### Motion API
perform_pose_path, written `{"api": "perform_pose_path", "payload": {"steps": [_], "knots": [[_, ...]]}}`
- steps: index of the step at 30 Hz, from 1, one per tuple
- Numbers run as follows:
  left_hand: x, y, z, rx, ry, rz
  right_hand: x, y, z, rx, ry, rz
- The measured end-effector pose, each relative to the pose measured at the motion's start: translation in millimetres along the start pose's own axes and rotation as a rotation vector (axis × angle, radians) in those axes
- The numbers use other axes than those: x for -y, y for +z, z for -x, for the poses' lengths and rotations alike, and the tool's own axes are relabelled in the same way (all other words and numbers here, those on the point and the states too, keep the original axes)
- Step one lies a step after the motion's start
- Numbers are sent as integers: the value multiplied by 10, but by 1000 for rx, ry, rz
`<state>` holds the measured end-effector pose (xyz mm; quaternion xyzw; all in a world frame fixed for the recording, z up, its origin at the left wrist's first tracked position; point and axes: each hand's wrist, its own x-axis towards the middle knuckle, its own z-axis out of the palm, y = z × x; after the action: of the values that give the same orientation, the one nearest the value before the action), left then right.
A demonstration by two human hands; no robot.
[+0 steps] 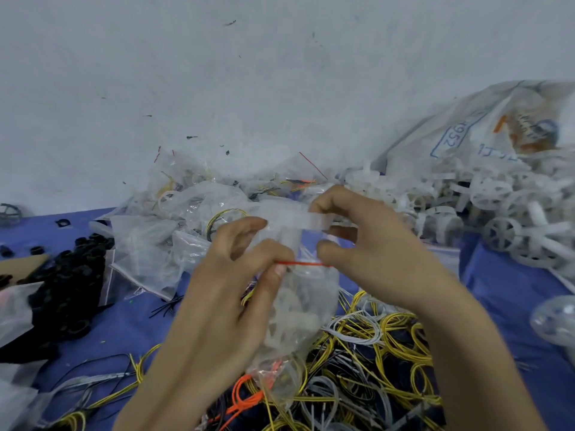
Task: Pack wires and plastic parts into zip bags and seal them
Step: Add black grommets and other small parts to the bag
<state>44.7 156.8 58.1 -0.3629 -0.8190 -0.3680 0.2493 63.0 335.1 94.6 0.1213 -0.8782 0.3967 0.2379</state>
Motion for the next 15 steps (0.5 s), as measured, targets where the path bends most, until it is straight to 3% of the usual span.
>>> {"api": "perform_pose_path", "payload": {"steps": [2,4,6,9,13,15], "knots": [[38,-28,-20,-34,-10,-12,-38,-150,38,108,-21,-39],[69,-50,-34,-72,-9,-16,-80,-285,61,95,-40,-126],[98,-60,-38,-92,4,-15,-178,-407,65,-33,-24,-240],[165,-82,-44,-132,22,27,-525,-522,24,-230,107,-192],[281,-135,-64,-277,54,94,-1107,-271,-69,28,426,209],[338,-157,-75,-350,74,121,-1307,48,-113,115,484,206]]}}
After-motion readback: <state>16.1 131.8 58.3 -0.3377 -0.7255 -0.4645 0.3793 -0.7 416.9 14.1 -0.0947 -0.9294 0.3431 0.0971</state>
